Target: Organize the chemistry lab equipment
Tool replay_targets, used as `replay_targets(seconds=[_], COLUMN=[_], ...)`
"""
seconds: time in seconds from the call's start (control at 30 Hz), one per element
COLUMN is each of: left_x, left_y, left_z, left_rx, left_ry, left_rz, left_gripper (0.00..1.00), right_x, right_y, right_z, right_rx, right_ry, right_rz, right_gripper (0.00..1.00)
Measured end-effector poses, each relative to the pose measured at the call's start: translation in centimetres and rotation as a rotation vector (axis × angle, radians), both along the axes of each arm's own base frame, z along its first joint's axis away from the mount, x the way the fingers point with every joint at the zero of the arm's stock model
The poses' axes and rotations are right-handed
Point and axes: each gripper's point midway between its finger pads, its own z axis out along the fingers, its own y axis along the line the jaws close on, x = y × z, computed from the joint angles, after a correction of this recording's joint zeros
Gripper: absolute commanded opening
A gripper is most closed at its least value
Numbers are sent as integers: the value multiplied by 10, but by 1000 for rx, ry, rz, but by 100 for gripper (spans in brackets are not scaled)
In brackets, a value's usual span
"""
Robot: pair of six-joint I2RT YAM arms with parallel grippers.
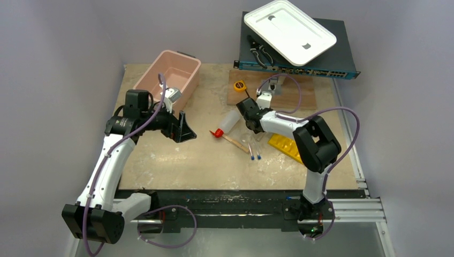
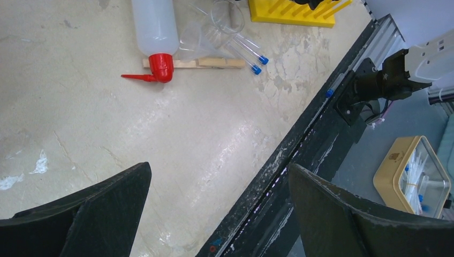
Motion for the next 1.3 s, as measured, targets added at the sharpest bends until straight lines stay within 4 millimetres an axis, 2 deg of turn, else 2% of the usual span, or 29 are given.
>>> replay_targets(seconds=[0.43,0.57,0.77,0.9,1.0,1.13,1.3], left_x=[1,0,-1,-1,-2,-7,-24], left_y=[1,2,2,2,1,-2,-7], left_z=[-6,-7,-9,-9,-8,-6,11], left_rx=[16,23,26,26,21,9,-15], left_ry=[14,8,17,15,15,9,-42], left_rz=[-9,-16,-17,-21,-27,-62,-186], left_gripper=[100,100,100,100,100,100,100], right_x=[20,25,31,30,20,4,-16], right_y=[-15,-14,-9,-8,-11,-8,19], right_z=[-22,-26,-27,-26,-22,7,83], right_rx=[-3,5,17,25,40,81,239], right_ry=[7,9,3,0,7,-14,-118], right_rz=[-56,-63,-58,-54,-42,6,161], right_gripper=[29,22,1,0,0,0,0])
